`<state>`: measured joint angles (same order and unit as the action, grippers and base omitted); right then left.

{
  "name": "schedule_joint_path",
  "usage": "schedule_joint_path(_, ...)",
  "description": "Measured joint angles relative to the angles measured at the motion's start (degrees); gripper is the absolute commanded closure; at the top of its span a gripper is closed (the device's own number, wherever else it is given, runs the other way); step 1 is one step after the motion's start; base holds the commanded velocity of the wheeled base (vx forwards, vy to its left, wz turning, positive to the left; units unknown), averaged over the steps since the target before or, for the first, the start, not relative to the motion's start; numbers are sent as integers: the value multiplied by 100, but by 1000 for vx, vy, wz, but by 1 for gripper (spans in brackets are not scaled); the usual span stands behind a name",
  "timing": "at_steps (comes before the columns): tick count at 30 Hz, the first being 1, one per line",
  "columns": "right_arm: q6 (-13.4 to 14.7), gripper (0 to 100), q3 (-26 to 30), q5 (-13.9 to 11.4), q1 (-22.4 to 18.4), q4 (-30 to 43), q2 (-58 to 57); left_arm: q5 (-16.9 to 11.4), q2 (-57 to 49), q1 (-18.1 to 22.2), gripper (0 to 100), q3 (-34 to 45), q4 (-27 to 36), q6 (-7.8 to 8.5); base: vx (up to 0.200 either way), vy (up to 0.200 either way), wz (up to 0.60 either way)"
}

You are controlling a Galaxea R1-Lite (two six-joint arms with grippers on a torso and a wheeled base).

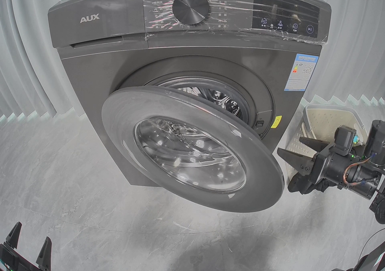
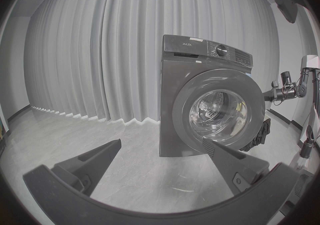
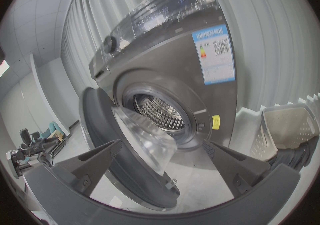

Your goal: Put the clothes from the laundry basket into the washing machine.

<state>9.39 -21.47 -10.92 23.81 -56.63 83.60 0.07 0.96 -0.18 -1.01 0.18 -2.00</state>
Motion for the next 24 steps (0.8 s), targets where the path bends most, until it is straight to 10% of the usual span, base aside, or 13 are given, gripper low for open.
schedule_joint_path(17,-101,0,734,34,1064,-224,380,0,0,0,0,0,0,0,0,0,0)
schedule_joint_path(24,-105,0,557,226,689,-294,581,0,0,0,0,0,-2,0,0,0,0)
